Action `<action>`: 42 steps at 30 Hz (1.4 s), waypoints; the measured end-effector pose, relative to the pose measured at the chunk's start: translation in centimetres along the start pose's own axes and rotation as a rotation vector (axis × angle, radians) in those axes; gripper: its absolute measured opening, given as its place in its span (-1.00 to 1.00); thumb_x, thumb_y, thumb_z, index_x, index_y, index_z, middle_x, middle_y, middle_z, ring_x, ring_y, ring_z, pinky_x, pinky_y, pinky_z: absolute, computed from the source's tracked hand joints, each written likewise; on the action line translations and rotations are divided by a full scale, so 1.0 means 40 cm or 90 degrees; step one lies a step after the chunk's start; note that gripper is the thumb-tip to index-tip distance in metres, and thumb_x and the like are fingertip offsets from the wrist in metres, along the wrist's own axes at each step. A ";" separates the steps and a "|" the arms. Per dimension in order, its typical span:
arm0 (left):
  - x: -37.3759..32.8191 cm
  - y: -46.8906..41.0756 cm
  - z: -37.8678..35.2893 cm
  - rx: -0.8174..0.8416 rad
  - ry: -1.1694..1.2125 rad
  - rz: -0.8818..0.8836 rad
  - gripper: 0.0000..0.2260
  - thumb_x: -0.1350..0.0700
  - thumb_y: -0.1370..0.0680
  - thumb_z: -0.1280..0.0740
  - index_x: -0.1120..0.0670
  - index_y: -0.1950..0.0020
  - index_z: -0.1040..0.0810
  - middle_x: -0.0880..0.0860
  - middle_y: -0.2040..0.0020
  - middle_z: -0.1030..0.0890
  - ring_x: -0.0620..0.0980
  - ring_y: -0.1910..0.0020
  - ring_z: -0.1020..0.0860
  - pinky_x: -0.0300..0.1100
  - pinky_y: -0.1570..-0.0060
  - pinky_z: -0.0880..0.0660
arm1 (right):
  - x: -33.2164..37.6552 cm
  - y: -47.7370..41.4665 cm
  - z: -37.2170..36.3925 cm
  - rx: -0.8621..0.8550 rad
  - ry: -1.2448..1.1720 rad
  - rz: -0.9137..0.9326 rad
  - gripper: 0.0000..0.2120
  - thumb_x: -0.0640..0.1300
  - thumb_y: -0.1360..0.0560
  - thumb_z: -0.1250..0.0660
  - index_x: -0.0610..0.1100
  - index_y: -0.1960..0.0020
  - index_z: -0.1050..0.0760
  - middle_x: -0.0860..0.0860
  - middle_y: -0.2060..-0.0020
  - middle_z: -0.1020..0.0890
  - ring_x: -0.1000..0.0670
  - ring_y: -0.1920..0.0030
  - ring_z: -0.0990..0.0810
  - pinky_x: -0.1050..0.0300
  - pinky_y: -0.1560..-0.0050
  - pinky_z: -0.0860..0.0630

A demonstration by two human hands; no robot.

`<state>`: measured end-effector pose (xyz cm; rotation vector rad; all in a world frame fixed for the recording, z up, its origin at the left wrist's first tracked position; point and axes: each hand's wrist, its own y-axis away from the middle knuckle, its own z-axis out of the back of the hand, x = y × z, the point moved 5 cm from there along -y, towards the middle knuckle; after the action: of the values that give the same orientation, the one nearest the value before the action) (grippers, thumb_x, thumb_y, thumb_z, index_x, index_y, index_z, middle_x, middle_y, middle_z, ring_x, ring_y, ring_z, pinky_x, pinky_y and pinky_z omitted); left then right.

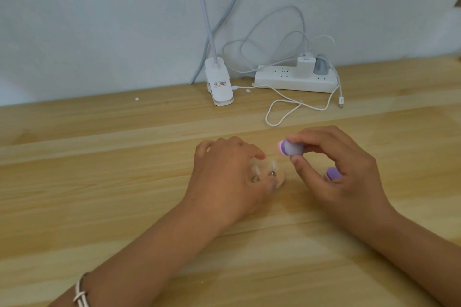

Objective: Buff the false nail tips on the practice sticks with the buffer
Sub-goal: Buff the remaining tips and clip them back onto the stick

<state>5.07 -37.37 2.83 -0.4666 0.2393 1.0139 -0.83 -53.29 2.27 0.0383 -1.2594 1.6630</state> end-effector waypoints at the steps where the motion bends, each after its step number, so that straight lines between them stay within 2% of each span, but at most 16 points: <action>1: -0.007 -0.006 -0.004 0.009 -0.016 0.000 -0.65 -0.30 -0.36 -0.36 -0.18 -0.06 -0.60 -0.19 -0.07 -0.56 -0.14 -0.16 -0.45 -0.06 -0.37 -0.05 | -0.003 -0.001 0.003 -0.002 -0.016 -0.022 -0.69 -0.46 -0.44 -0.46 -0.16 -0.09 -0.63 0.15 -0.02 -0.63 0.21 -0.05 -0.60 0.51 -0.04 -0.38; 3: -0.026 -0.014 -0.006 0.015 -0.015 -0.012 -0.77 -0.23 -0.40 -0.38 -0.17 0.03 -0.62 -0.19 -0.07 -0.54 -0.14 -0.19 -0.42 -0.08 -0.41 0.11 | -0.007 -0.001 0.006 -0.003 -0.051 -0.061 -0.70 -0.45 -0.44 -0.45 -0.15 -0.08 -0.64 0.12 -0.02 -0.64 0.18 -0.05 -0.62 0.51 0.02 -0.40; 6: -0.052 -0.017 -0.006 -0.001 -0.039 -0.055 -0.93 -0.11 -0.48 -0.36 -0.15 0.13 -0.59 -0.16 -0.03 -0.55 -0.13 -0.17 -0.43 -0.10 -0.42 0.20 | -0.006 -0.003 0.005 0.003 -0.064 -0.080 -0.71 -0.44 -0.44 -0.45 -0.16 -0.08 -0.65 0.08 0.00 -0.66 0.15 -0.05 -0.63 0.51 0.03 -0.41; 9: -0.078 0.000 -0.005 -0.016 -0.108 -0.137 -0.90 0.00 -0.55 -0.30 -0.08 0.09 -0.61 -0.11 0.07 -0.62 -0.10 -0.08 -0.52 -0.09 -0.45 0.22 | -0.001 -0.004 0.007 0.004 -0.061 -0.077 -0.72 -0.44 -0.44 -0.45 -0.18 -0.07 -0.65 0.06 0.01 -0.66 0.17 -0.05 -0.63 0.51 0.01 -0.40; 11: -0.089 0.029 0.013 -0.078 -0.087 -0.211 -0.94 0.15 -0.49 -0.39 0.01 0.16 -0.62 -0.07 0.20 -0.64 -0.03 0.11 -0.61 -0.03 -0.45 -0.09 | -0.001 -0.003 0.010 0.007 -0.072 -0.085 -0.73 -0.43 -0.45 -0.45 -0.16 -0.07 -0.64 0.08 0.00 -0.66 0.15 -0.05 -0.64 0.48 0.02 -0.42; 13: -0.090 0.072 0.047 -0.187 -0.002 -0.253 -0.92 0.23 -0.43 -0.46 0.06 0.20 -0.63 -0.07 0.25 -0.65 -0.02 0.22 -0.62 -0.01 -0.16 -0.47 | -0.001 -0.001 0.010 0.007 -0.070 -0.087 -0.75 -0.40 -0.47 -0.45 -0.14 -0.07 -0.64 0.10 -0.01 -0.66 0.12 -0.04 -0.66 0.39 0.04 -0.46; 14: -0.083 0.096 0.059 -0.218 0.062 -0.256 -0.91 0.23 -0.43 -0.47 0.05 0.20 -0.64 -0.09 0.23 -0.65 -0.06 0.21 -0.62 -0.07 0.01 -0.54 | -0.001 0.000 0.010 0.006 -0.064 -0.083 -0.75 -0.39 -0.47 -0.45 -0.13 -0.07 -0.64 0.10 -0.01 -0.66 0.11 -0.03 -0.66 0.35 0.04 -0.49; 17: -0.053 0.151 0.091 -0.206 0.253 -0.202 -0.92 0.20 -0.40 -0.49 0.02 0.21 -0.68 -0.17 0.19 -0.65 -0.21 0.15 -0.60 -0.26 0.19 -0.53 | 0.009 0.003 0.005 0.006 -0.065 -0.048 -0.78 -0.38 -0.49 -0.44 -0.17 -0.09 -0.62 0.05 -0.02 -0.65 0.09 -0.03 -0.66 0.39 -0.06 -0.46; 19: -0.023 0.172 0.101 -0.171 0.348 -0.130 -0.94 0.16 -0.38 -0.49 0.00 0.21 -0.70 -0.17 0.19 -0.67 -0.17 0.16 -0.63 -0.33 0.27 -0.52 | 0.026 0.009 -0.005 0.019 -0.063 -0.006 -0.80 -0.36 -0.50 -0.44 -0.19 -0.10 -0.61 0.03 -0.02 -0.64 0.06 -0.03 -0.64 0.35 -0.11 -0.45; 22: 0.017 0.196 0.096 -0.151 0.426 -0.042 -0.93 0.17 -0.37 -0.51 0.00 0.22 -0.72 -0.13 0.21 -0.69 -0.11 0.20 -0.65 -0.30 0.33 -0.54 | 0.054 0.027 -0.020 0.052 -0.092 0.026 -0.79 -0.35 -0.48 -0.40 -0.23 -0.11 -0.61 0.00 0.00 -0.63 0.00 -0.04 -0.63 0.16 -0.11 -0.53; 26: 0.040 0.208 0.076 -0.115 0.457 0.001 -0.91 0.14 -0.37 -0.50 -0.04 0.19 -0.74 -0.09 0.20 -0.69 -0.05 0.26 -0.64 -0.10 0.39 -0.54 | 0.100 0.049 -0.032 0.104 -0.131 0.091 -0.78 -0.31 -0.51 -0.39 -0.17 -0.15 -0.58 0.02 -0.05 -0.62 0.06 -0.10 -0.62 0.32 -0.12 -0.45; 31: 0.047 0.207 0.061 -0.073 0.390 -0.025 -0.93 0.09 -0.44 -0.50 -0.09 0.13 -0.72 -0.14 0.25 -0.66 -0.19 0.32 -0.57 -0.40 0.34 -0.43 | 0.120 0.067 -0.064 0.183 -0.067 0.174 -0.77 -0.31 -0.54 -0.33 -0.20 -0.18 -0.60 -0.03 -0.10 -0.62 0.08 -0.12 -0.60 0.24 -0.19 -0.49; 34: 0.060 0.203 0.053 -0.076 0.390 -0.017 -0.88 0.14 -0.46 -0.50 -0.08 0.07 -0.73 -0.12 0.21 -0.65 -0.15 0.31 -0.57 -0.34 0.35 -0.46 | 0.114 0.061 -0.064 0.196 -0.033 0.179 -0.79 -0.32 -0.54 -0.34 -0.22 -0.15 -0.63 -0.04 -0.08 -0.63 0.09 -0.10 -0.59 0.26 -0.19 -0.49; 38: 0.060 0.203 0.048 -0.041 0.439 -0.025 -0.87 -0.01 -0.47 -0.44 -0.09 0.01 -0.72 -0.13 0.17 -0.65 -0.18 0.27 -0.57 -0.37 0.34 -0.45 | 0.133 0.072 -0.068 0.194 -0.045 0.217 -0.78 -0.33 -0.54 -0.33 -0.23 -0.14 -0.64 -0.03 -0.07 -0.64 0.06 -0.06 -0.63 0.22 -0.12 -0.53; 40: 0.062 0.204 0.045 -0.031 0.456 -0.015 -0.86 -0.02 -0.46 -0.45 -0.11 0.00 -0.71 -0.13 0.17 -0.64 -0.18 0.28 -0.56 -0.35 0.34 -0.45 | 0.130 0.065 -0.066 0.199 -0.014 0.231 -0.78 -0.37 -0.52 -0.35 -0.23 -0.13 -0.65 -0.03 -0.07 -0.64 0.07 -0.06 -0.62 0.31 -0.13 -0.48; 42: 0.067 0.204 0.041 -0.024 0.469 0.005 -0.88 0.01 -0.46 -0.45 -0.11 0.02 -0.72 -0.09 0.19 -0.63 -0.15 0.30 -0.55 -0.28 0.36 -0.48 | 0.121 0.053 -0.060 0.197 0.030 0.224 -0.78 -0.38 -0.52 -0.35 -0.23 -0.10 -0.66 -0.05 -0.04 -0.65 0.11 -0.07 -0.58 0.48 -0.15 -0.34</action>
<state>-0.58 -30.97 1.04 -0.8640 0.8798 0.8203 -3.50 -48.14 2.33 -0.0360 -1.0035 2.1394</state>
